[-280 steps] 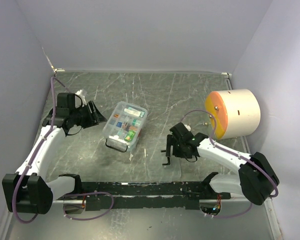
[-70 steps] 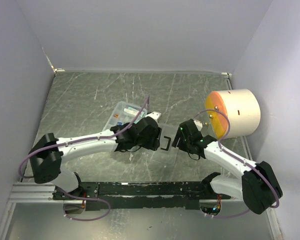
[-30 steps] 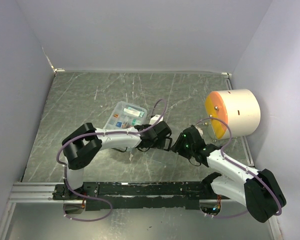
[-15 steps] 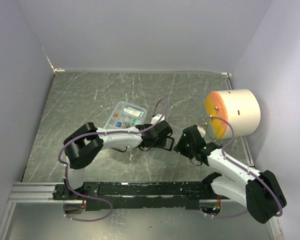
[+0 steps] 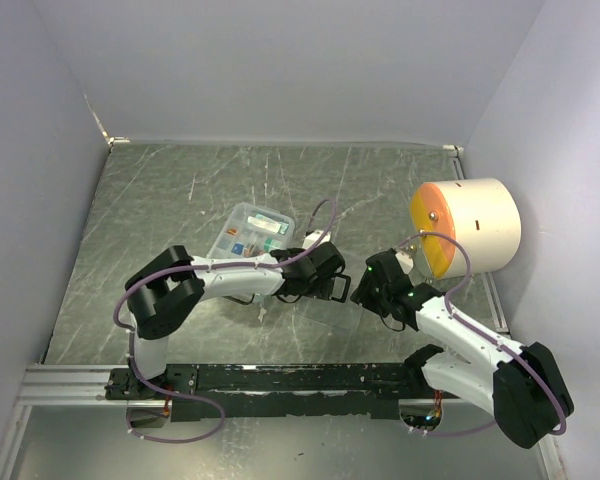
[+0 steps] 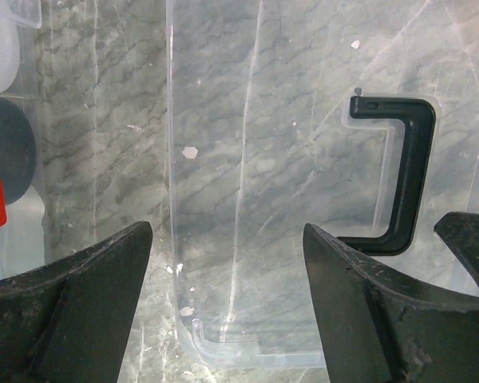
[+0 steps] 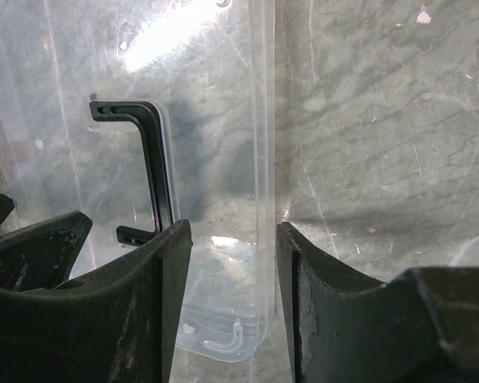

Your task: Organize the medicine kit

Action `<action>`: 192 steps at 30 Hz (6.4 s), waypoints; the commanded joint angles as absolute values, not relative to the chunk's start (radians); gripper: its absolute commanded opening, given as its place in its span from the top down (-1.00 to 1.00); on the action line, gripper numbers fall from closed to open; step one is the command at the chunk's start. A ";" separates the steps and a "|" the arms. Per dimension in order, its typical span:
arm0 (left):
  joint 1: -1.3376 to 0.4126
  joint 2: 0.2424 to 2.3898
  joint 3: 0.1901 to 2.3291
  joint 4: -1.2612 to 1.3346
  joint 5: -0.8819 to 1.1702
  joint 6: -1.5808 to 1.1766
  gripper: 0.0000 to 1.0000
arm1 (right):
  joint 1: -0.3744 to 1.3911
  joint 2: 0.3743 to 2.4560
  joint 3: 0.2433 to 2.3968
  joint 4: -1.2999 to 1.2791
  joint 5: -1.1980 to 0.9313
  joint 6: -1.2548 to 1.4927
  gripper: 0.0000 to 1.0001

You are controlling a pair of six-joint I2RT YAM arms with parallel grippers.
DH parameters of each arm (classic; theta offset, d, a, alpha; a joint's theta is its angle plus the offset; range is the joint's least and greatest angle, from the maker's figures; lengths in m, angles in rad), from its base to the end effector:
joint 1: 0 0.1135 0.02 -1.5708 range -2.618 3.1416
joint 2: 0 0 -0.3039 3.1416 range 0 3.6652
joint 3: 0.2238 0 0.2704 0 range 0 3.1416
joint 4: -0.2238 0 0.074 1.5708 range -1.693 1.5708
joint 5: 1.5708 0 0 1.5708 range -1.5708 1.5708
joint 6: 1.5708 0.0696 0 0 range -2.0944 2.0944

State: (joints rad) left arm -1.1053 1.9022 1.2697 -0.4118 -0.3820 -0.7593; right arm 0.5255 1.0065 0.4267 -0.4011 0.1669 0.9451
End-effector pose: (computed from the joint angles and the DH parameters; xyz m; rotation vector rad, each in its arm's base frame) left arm 0.2192 -0.3785 0.1736 0.3041 2.5021 -0.2547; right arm 0.1704 0.0854 0.1575 0.5995 2.5017 0.3646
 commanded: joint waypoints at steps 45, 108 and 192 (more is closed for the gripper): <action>-1.097 1.695 1.282 -0.292 -0.105 -0.638 -0.10 | 0.525 0.797 0.552 -0.356 0.074 0.910 0.21; -0.913 1.292 1.035 -0.554 -0.526 -0.666 -0.09 | 0.729 1.434 0.915 0.121 -0.090 0.802 0.10; -0.444 1.132 1.019 -0.554 -0.246 -0.686 -0.80 | 0.488 1.321 0.522 0.758 -0.500 1.311 0.68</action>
